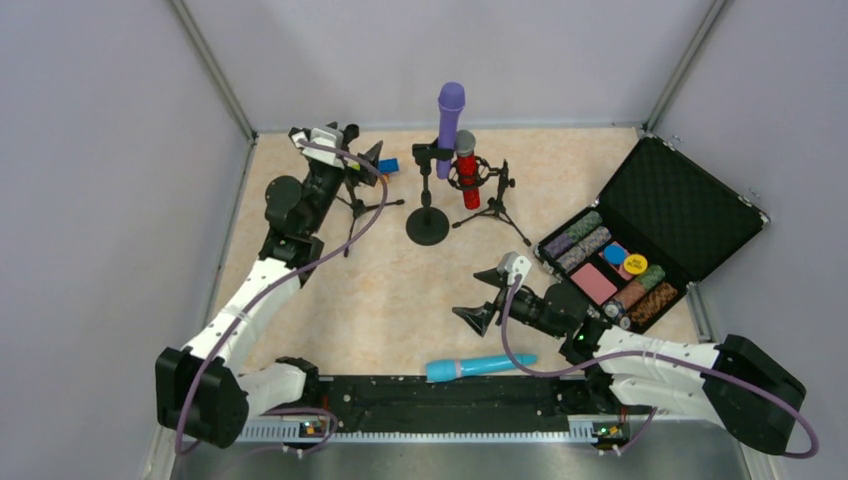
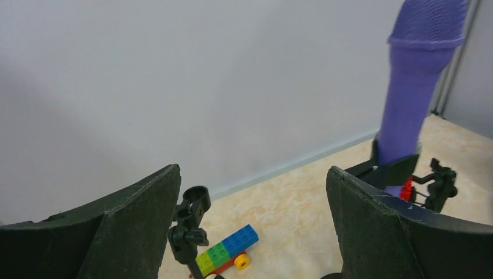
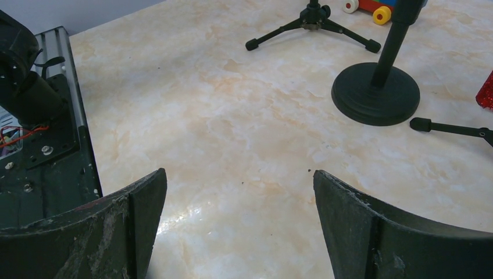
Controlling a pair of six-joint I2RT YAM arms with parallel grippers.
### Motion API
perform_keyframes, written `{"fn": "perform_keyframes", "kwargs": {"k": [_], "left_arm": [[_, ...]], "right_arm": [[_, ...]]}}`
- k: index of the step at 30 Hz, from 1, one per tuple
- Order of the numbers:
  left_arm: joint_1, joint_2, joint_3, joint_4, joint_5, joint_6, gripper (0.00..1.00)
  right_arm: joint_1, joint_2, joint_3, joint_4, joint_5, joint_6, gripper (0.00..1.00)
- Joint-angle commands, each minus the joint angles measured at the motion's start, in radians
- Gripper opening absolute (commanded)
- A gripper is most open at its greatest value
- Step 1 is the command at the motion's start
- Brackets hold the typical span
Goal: Attach the microphones to the stand
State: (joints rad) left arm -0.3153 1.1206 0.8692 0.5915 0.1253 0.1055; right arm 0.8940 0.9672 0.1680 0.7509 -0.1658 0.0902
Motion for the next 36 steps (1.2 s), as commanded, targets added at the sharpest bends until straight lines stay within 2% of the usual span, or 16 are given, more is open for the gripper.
{"fn": "perform_keyframes", "kwargs": {"k": [1,16,26,32,34,36], "left_arm": [[0.051,0.051,0.061,-0.029,-0.043,-0.032,0.99],[0.16,0.252,0.177,-0.103,-0.004,-0.043,0.97],[0.2,0.368,0.205,-0.088,0.069,-0.028,0.9],[0.214,0.41,0.209,-0.063,0.109,-0.03,0.52],[0.217,0.407,0.198,-0.048,0.125,-0.029,0.43],[0.217,0.398,0.181,-0.024,0.132,-0.028,0.25]], "right_arm": [[-0.002,-0.028,0.005,0.02,-0.01,0.01,0.93],[-0.002,-0.053,0.004,-0.008,0.017,-0.012,0.94],[-0.002,-0.04,0.002,-0.002,0.02,-0.016,0.94],[-0.002,-0.034,0.003,-0.001,0.023,-0.018,0.94],[-0.001,-0.029,0.004,0.001,0.023,-0.018,0.94],[-0.002,-0.027,0.004,0.003,0.022,-0.018,0.94]]}}
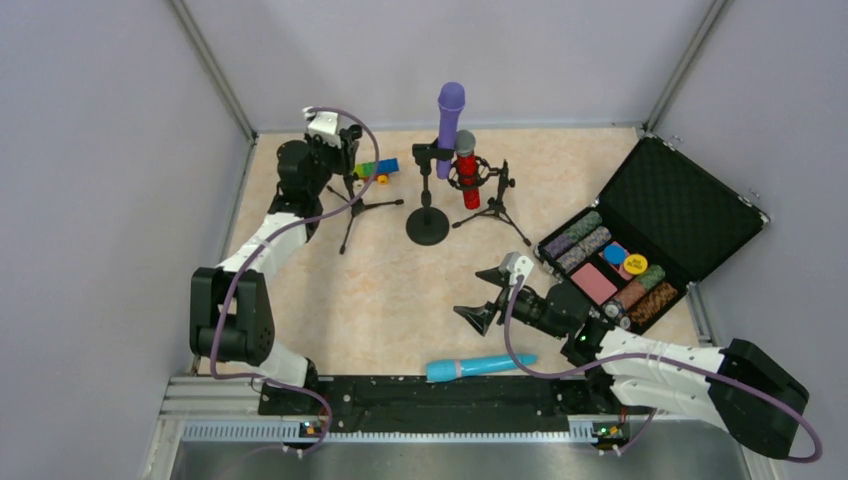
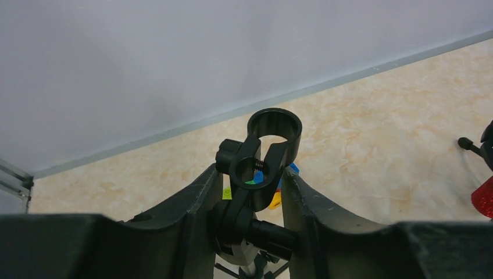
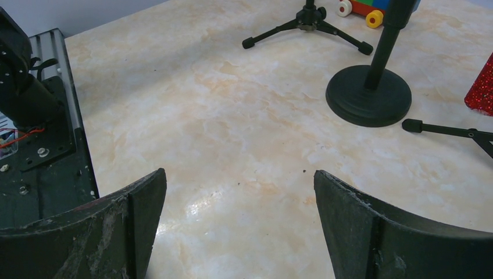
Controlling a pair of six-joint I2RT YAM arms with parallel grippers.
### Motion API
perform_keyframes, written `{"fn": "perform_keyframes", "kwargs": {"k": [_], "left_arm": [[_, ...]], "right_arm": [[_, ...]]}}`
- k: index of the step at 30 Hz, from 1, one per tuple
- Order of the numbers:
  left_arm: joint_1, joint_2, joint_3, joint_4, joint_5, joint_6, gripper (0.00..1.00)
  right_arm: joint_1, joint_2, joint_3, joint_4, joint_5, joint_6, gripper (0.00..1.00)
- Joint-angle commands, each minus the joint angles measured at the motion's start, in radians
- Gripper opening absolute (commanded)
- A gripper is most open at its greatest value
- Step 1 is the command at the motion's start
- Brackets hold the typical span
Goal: Attach the microphones to the stand
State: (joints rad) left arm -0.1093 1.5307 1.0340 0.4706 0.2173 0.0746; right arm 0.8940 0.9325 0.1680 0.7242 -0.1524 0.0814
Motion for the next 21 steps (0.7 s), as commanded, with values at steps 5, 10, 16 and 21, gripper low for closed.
{"fn": "perform_keyframes", "kwargs": {"k": [5,10,16,21], "left_arm": [[0.011,-0.046,-0.02,0.113,0.039,0.019,0.0],[0.011,-0.106,-0.053,0.114,0.056,0.03,0.0],[0.011,-0.223,-0.104,0.09,0.13,0.025,0.0],[0.01,-0.342,-0.154,0.035,0.167,0.018,0.0]], "right_arm": [[-0.001,0.012,0.008,0.034,0.004,-0.007,0.94],[-0.001,0.007,0.014,0.029,-0.002,-0.006,0.94],[-0.001,0.002,0.016,0.029,-0.007,-0.002,0.94],[-0.001,0.003,0.019,0.033,-0.016,0.003,0.94]]}}
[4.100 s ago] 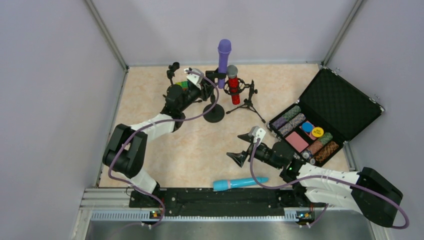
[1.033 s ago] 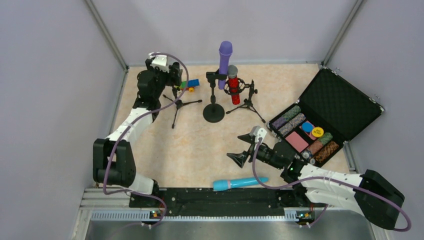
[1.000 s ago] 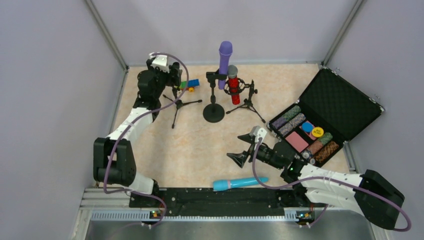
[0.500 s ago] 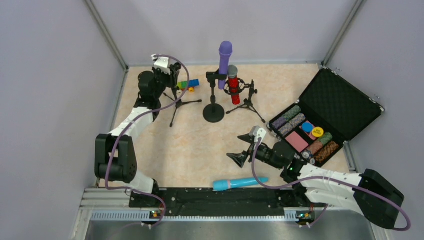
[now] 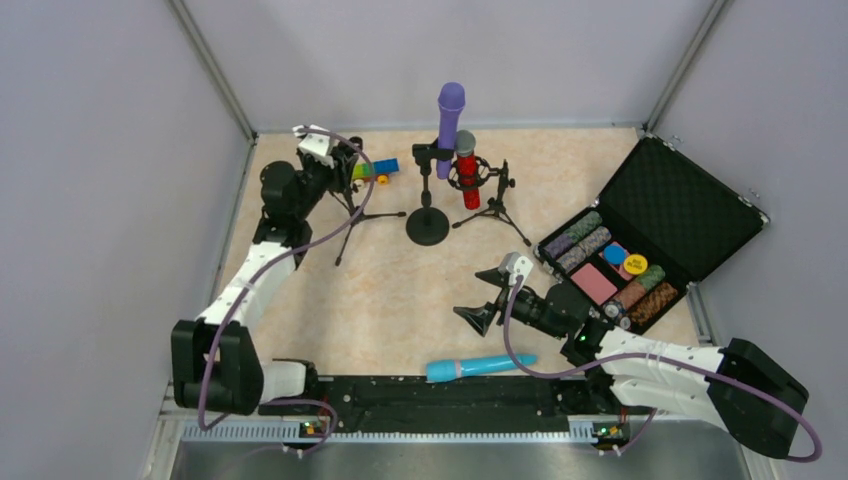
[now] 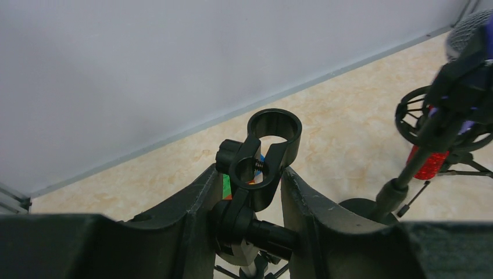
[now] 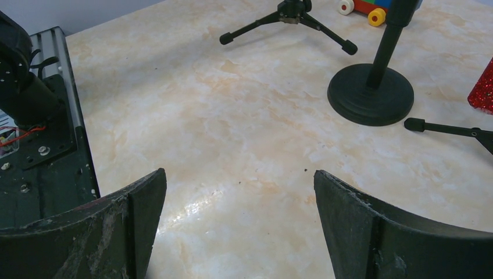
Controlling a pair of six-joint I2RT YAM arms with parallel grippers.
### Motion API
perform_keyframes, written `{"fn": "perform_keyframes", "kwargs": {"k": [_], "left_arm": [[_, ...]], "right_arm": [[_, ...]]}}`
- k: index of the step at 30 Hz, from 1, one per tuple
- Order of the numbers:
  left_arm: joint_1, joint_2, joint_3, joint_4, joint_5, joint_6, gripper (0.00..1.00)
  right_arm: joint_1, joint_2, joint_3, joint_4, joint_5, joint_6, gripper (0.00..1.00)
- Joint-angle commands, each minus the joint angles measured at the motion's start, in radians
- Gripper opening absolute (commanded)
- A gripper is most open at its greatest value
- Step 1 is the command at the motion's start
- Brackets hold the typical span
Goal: Attach the microphones to the stand
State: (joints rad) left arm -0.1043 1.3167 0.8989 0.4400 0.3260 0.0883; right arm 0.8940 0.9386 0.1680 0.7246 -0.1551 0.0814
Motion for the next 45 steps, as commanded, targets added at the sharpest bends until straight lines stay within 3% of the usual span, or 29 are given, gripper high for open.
{"fn": "perform_keyframes", "kwargs": {"k": [1,14,24,45], "left_arm": [[0.005,-0.148,-0.034,0.053,0.065,0.005,0.0],[0.003,-0.438,-0.18,-0.083,0.188,-0.025,0.0],[-0.033,-0.43,-0.23,-0.027,0.365,-0.153,0.0],[-0.319,-0.361,-0.216,-0.073,0.119,0.016,0.0]], "right_arm": [[-0.002,-0.003,0.019,0.033,-0.015,0.003,0.94],[-0.001,-0.022,0.033,0.009,-0.023,0.005,0.94],[-0.001,-0.016,0.029,0.016,-0.032,0.015,0.94],[-0.003,0.007,0.016,0.021,-0.031,0.02,0.94]]}}
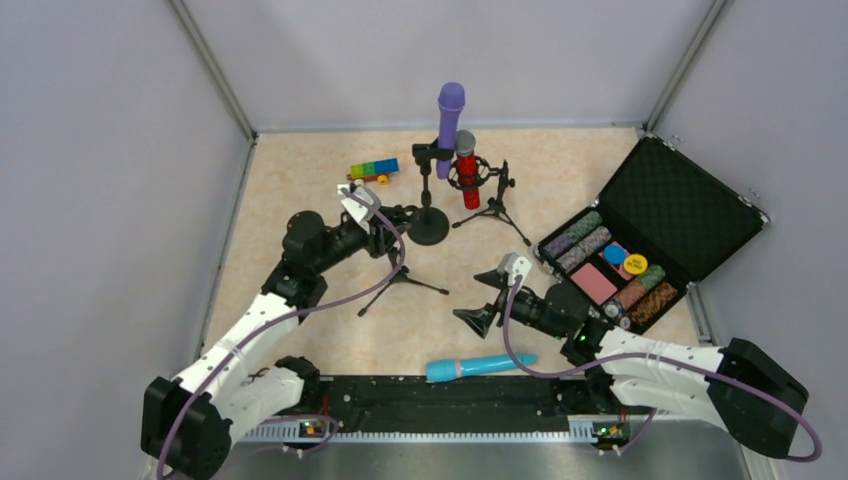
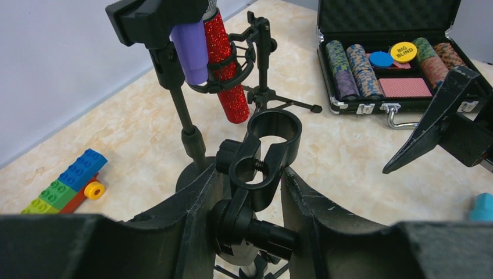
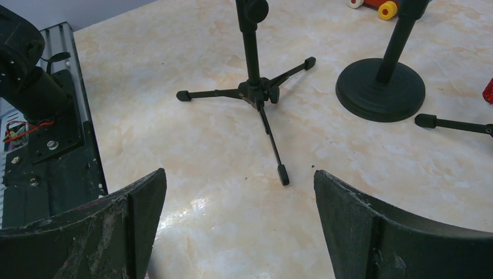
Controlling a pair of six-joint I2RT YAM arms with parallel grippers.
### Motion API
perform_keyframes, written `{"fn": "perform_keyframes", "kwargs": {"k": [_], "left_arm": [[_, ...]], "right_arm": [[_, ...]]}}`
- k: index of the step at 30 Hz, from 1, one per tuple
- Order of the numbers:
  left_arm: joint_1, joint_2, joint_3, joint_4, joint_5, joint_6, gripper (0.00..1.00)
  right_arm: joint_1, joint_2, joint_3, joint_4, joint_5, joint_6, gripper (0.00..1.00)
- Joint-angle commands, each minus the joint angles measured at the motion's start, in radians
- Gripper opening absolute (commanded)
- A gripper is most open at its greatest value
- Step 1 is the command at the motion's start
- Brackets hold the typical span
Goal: Attach the microphones to the stand
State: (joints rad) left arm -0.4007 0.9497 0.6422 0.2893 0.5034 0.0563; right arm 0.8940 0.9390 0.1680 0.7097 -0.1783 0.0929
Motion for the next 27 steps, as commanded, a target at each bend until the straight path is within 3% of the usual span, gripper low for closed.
{"fn": "perform_keyframes", "kwargs": {"k": [1,13,17,22,25,27], "left_arm": [[-0.025,0.012,0.04,0.079,-0.059,0.05,0.0],[-0.038,0.014,0.029,0.031,-0.032,0.125,0.04],[-0.041,0.014,0.053,-0.047,-0.006,0.158,0.38],[-0.044,0.002,0.041,-0.041,0.009,0.151,0.64],[-0.044,-0.017,0.03,-0.022,-0.003,0.142,0.97],[-0.045,-0.032,0.025,-0.008,-0.004,0.142,0.99]], "right_arm": [[-0.001,0.005,0.015,0.036,-0.007,0.007,0.94],[-0.002,0.023,0.016,0.033,-0.019,0.003,0.94],[-0.002,0.03,0.019,0.034,-0.026,0.002,0.94],[-0.001,0.048,0.02,0.043,-0.04,0.003,0.94],[-0.002,0.054,0.024,0.043,-0.047,0.006,0.94],[-0.002,0.056,0.024,0.045,-0.049,0.007,0.94]]}}
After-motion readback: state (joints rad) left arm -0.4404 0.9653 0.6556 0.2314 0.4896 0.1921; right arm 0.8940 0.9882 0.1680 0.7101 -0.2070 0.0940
